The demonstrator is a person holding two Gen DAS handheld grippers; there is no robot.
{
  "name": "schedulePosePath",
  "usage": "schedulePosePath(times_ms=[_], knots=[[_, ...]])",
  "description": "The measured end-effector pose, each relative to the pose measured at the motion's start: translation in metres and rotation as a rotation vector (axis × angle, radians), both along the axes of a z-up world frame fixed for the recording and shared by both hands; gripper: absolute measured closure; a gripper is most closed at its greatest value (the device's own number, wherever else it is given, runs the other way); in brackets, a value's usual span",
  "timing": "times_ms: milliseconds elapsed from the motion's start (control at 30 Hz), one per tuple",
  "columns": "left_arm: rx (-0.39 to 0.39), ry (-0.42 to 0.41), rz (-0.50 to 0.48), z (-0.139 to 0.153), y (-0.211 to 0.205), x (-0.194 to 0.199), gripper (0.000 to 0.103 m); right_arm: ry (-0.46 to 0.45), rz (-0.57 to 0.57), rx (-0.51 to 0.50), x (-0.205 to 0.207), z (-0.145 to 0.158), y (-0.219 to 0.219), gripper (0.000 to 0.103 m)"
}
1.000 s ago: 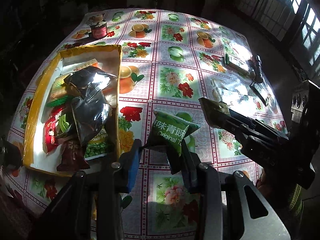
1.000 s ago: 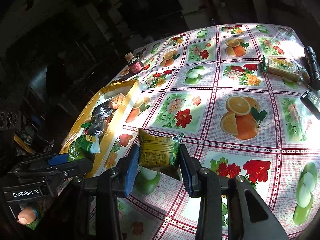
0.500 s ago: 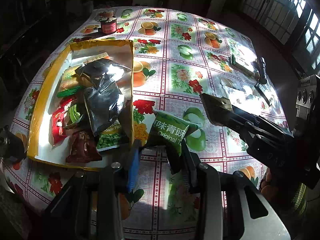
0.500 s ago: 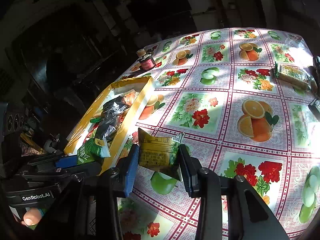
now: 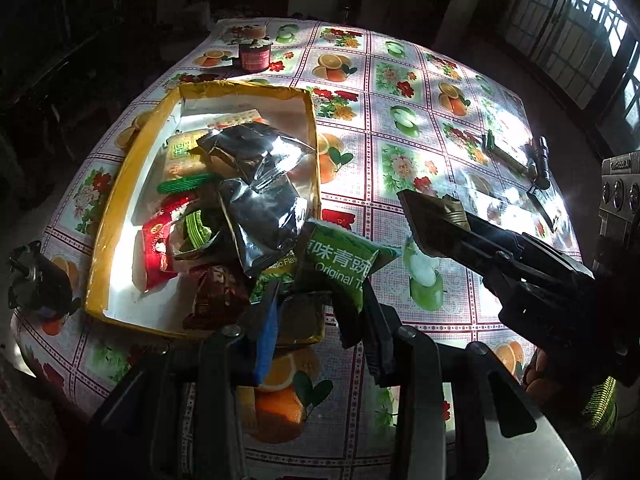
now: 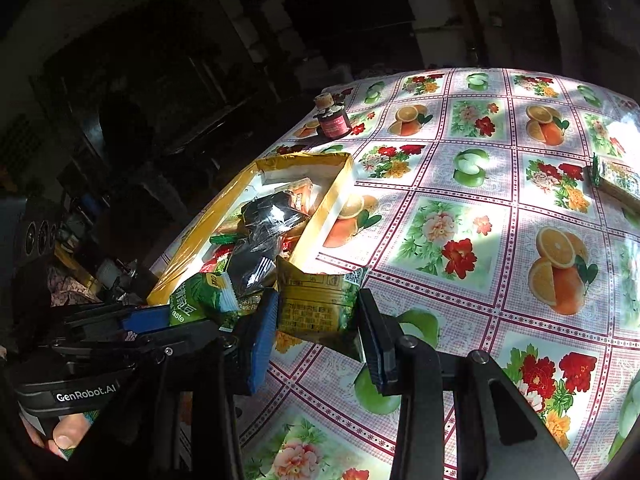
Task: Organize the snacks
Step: 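Carry the green bag and yellow packet into the tray and open both tools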
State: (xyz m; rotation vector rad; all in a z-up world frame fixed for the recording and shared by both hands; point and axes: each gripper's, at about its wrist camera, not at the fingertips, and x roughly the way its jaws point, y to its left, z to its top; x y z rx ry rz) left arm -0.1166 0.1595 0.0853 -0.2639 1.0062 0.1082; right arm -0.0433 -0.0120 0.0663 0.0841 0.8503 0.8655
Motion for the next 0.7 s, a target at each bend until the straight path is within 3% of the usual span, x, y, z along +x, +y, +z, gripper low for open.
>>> schedulePosePath(times_ms=[400, 700], knots=[[-0.007, -0.010, 0.151, 0.003, 0.067, -0.008, 0.065, -0.017, 0.071, -0.005, -0.003, 0.005, 0.042, 0.064], [-0.018, 0.011, 0.172, -0.006, 0.080, -0.004, 0.065, -0.033, 0.146, -0.017, -0.004, 0.005, 0.082, 0.064]])
